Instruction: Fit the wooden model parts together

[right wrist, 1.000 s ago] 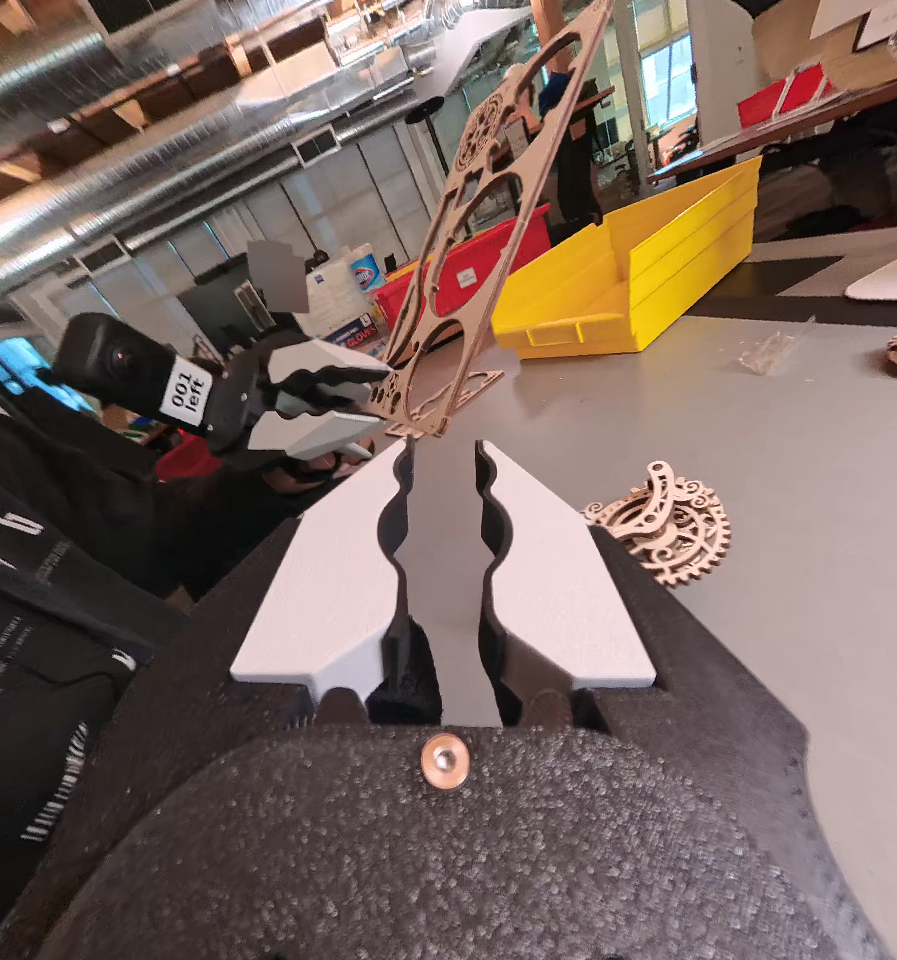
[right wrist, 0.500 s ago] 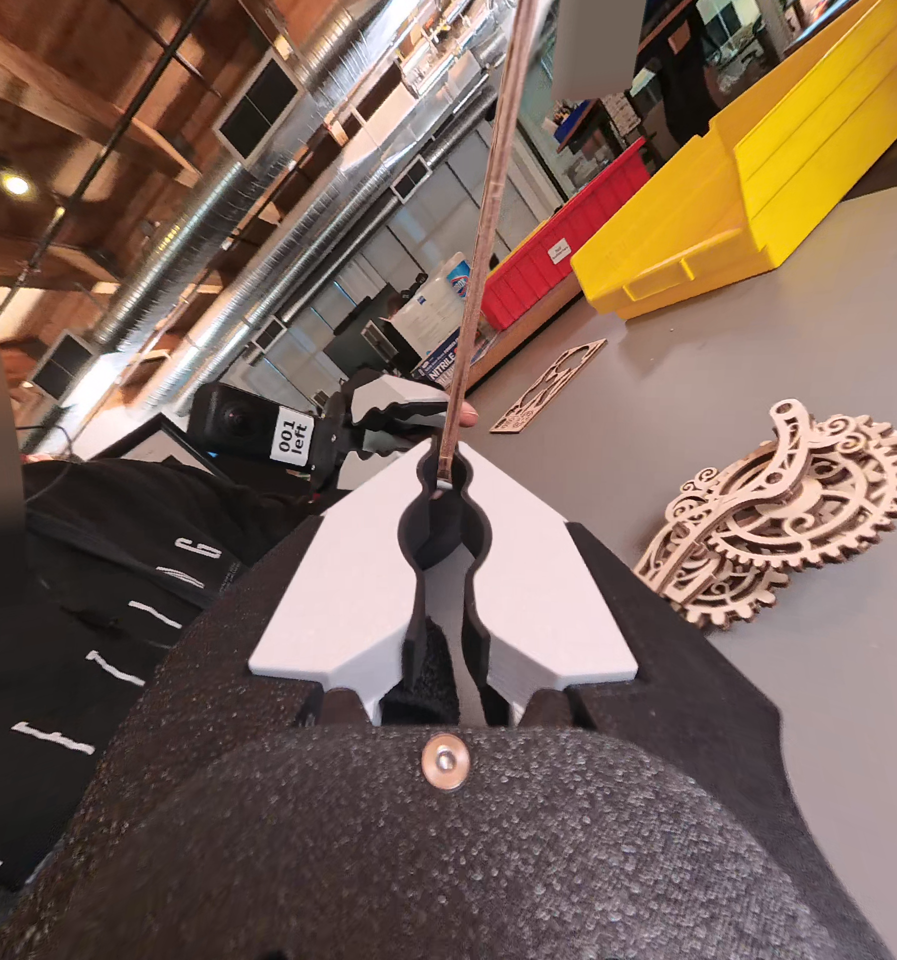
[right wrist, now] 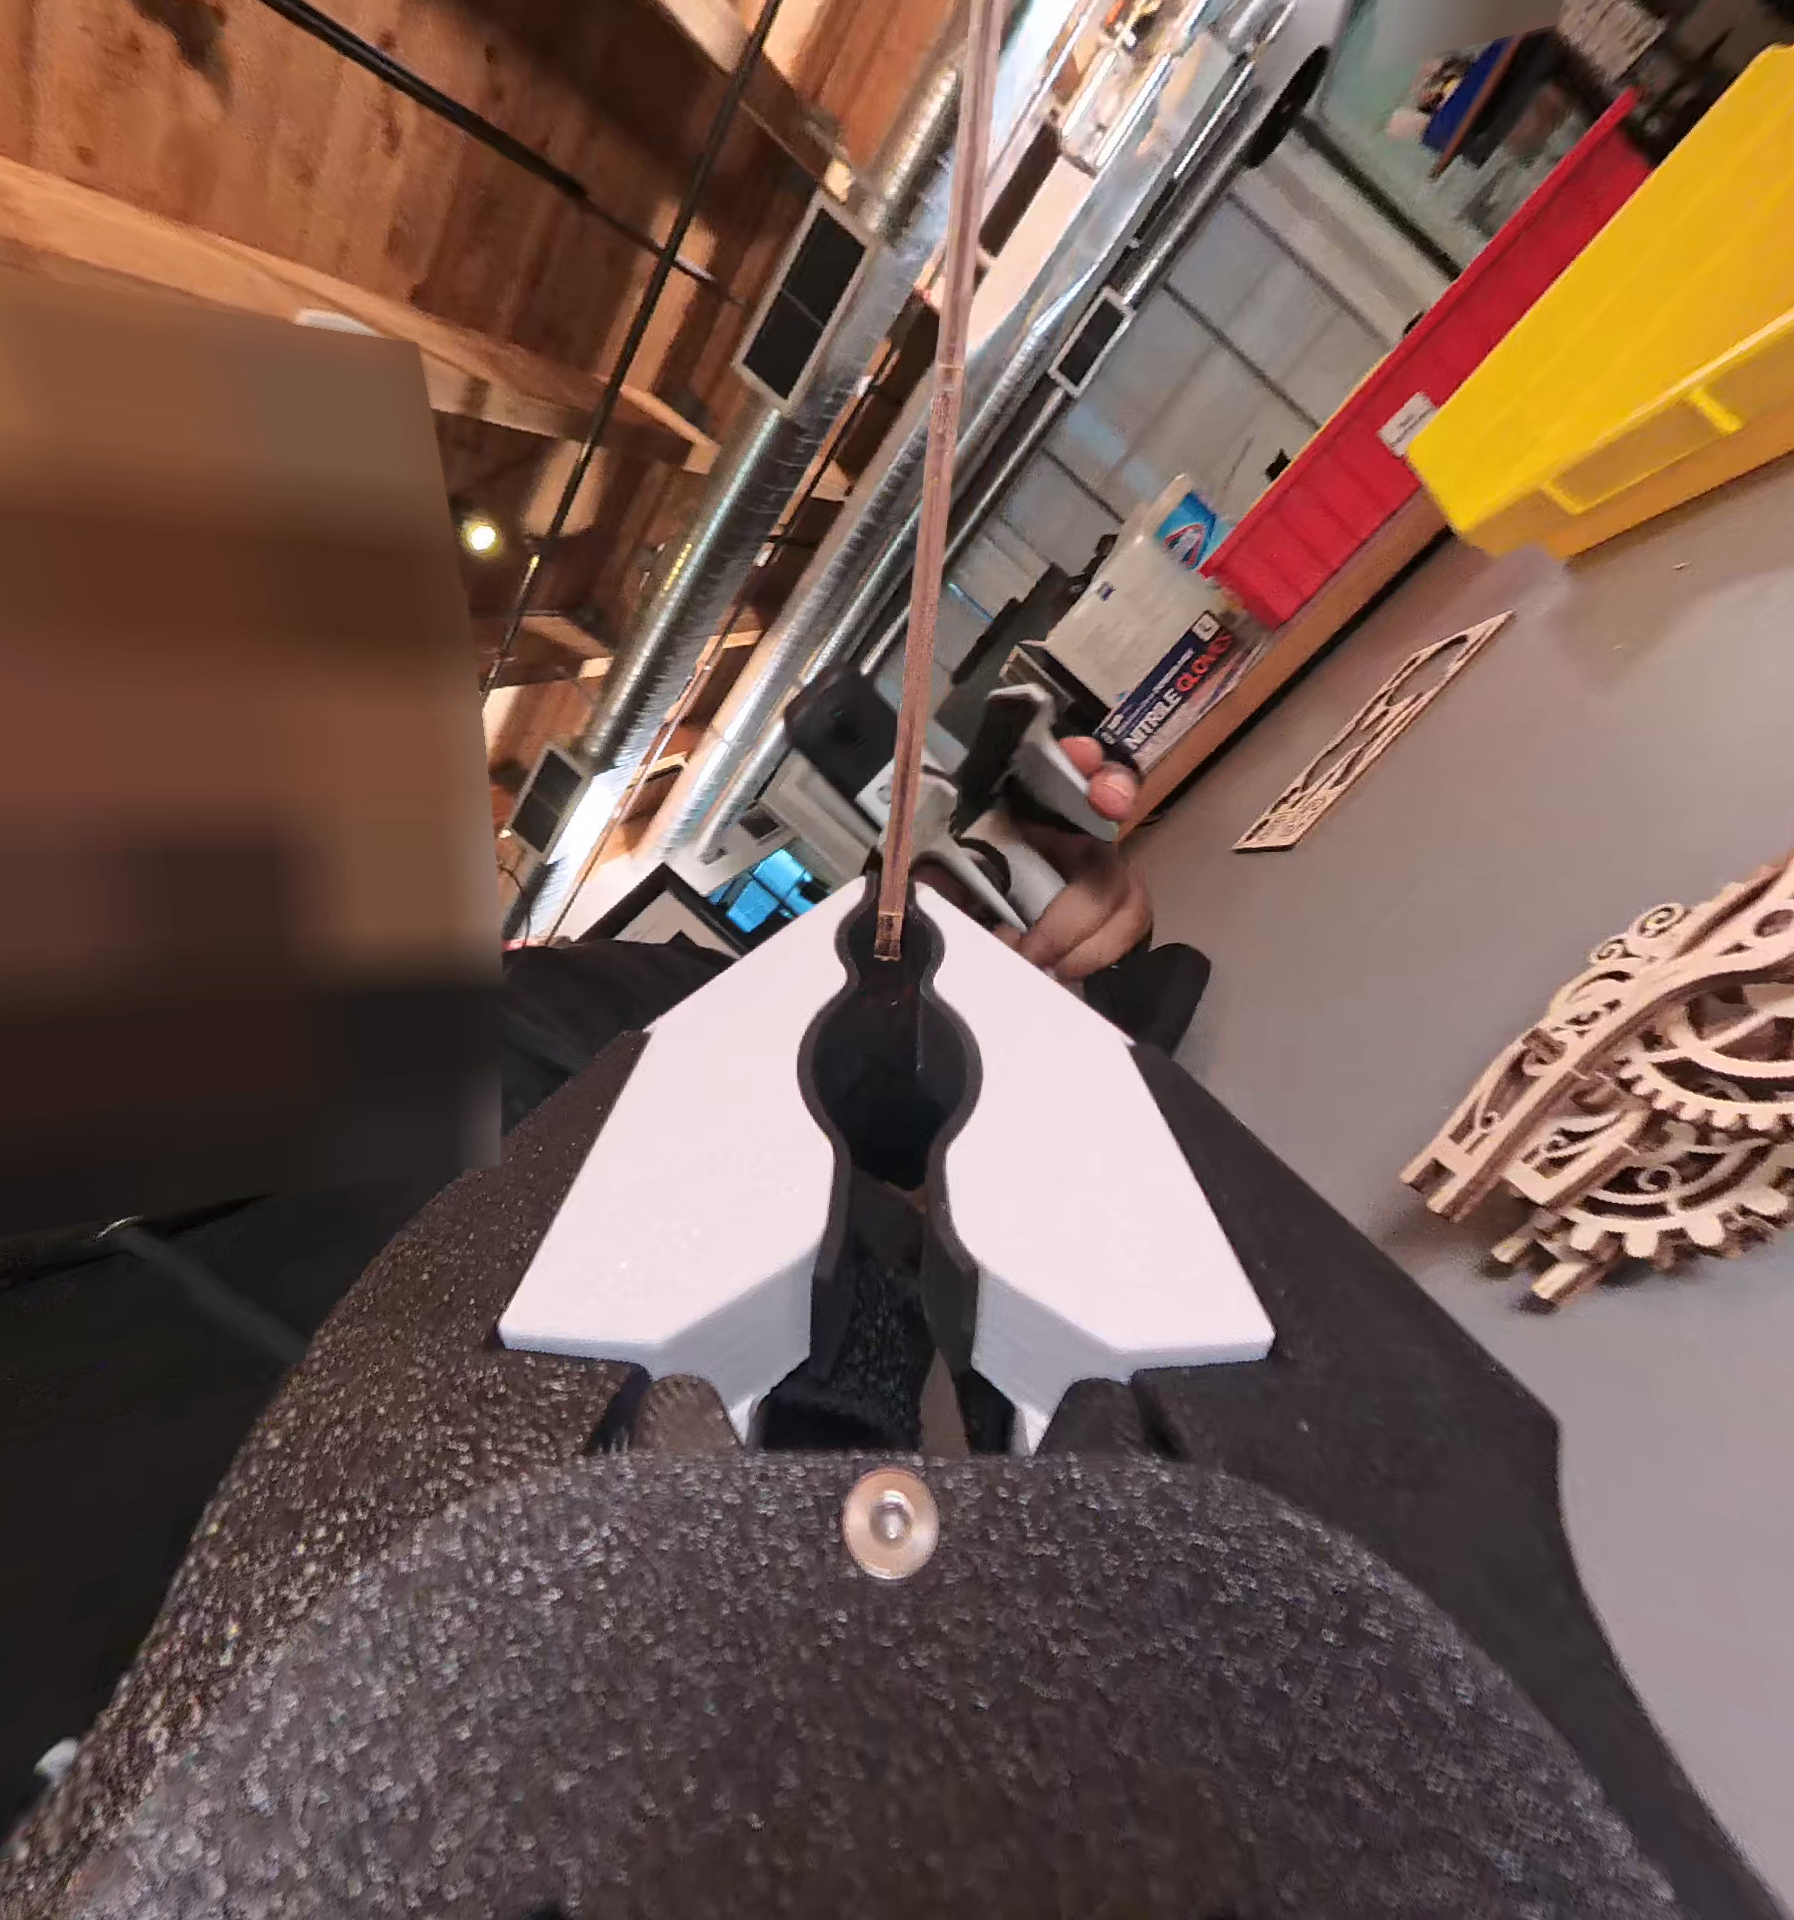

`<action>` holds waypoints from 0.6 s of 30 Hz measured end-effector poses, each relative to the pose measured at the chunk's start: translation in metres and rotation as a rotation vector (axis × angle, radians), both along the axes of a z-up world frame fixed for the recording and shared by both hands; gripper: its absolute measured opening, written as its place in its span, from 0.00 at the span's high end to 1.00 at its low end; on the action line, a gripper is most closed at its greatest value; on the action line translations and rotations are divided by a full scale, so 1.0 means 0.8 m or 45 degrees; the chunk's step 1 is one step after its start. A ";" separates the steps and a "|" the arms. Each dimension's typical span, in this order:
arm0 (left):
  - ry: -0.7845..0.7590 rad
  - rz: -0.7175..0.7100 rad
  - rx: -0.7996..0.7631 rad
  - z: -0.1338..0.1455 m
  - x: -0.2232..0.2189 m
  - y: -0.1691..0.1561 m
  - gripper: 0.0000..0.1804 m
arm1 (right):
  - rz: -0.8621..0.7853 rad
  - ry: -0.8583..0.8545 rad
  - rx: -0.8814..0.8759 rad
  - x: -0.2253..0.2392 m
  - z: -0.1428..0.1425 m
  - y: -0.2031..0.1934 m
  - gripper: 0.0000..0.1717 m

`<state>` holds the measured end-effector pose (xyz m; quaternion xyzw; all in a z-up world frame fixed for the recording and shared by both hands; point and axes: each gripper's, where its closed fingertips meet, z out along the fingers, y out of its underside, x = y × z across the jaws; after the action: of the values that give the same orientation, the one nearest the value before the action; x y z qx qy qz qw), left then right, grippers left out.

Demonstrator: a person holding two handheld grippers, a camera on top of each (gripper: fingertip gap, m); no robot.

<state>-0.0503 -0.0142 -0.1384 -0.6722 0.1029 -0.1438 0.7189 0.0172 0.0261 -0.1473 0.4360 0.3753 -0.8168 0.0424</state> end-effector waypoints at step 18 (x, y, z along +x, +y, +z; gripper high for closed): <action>-0.703 -0.520 -0.265 -0.018 0.047 0.001 0.95 | 0.070 -0.093 0.140 0.004 -0.025 -0.010 0.99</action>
<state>-0.0130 -0.0133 -0.1525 -0.6433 0.0216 -0.4704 0.6037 0.0200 0.0181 -0.1676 0.4567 0.4294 -0.7772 0.0544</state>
